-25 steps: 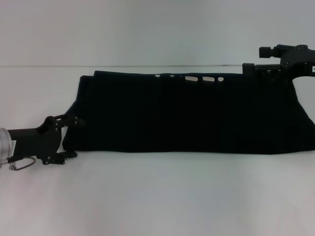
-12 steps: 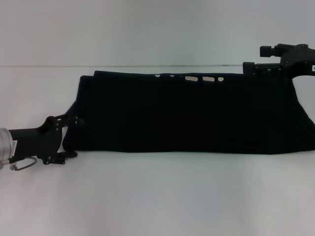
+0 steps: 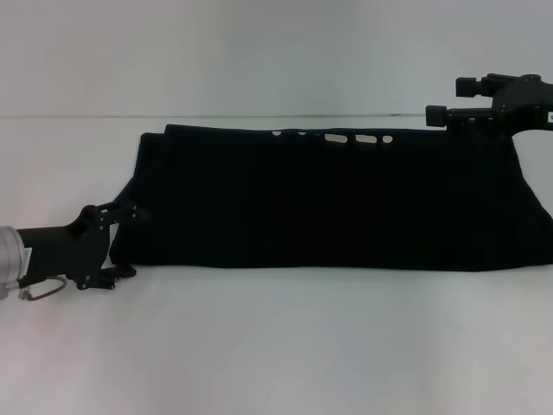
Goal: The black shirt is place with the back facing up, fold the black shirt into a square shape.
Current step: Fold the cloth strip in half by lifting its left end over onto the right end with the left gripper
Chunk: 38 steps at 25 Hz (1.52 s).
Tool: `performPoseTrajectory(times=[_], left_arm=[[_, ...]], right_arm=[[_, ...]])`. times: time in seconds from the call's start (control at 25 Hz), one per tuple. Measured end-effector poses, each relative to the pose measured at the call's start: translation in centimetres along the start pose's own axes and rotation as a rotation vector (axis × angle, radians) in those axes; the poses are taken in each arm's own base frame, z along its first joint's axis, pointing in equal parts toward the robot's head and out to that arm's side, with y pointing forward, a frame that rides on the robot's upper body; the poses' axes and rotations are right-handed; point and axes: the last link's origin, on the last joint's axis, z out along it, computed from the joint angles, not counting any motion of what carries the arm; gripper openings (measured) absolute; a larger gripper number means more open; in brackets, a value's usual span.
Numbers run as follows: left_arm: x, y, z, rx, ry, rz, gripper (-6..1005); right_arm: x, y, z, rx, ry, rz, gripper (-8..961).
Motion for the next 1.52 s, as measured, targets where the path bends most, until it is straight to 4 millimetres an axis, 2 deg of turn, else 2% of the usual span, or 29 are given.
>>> performPoseTrajectory(times=[0.4, 0.88, 1.52], left_arm=[[0.3, -0.2, 0.2, 0.006, 0.026, -0.005, 935], [1.3, 0.7, 0.2, -0.002, 0.076, 0.037, 935], [1.0, 1.5, 0.6, 0.019, 0.04, 0.148, 932]], right_arm=[[-0.3, 0.0, 0.1, 0.0, -0.003, -0.01, 931], [-0.5, 0.0, 0.1, 0.001, -0.007, -0.016, 931], [-0.7, 0.0, 0.1, 0.0, -0.016, -0.017, 930]])
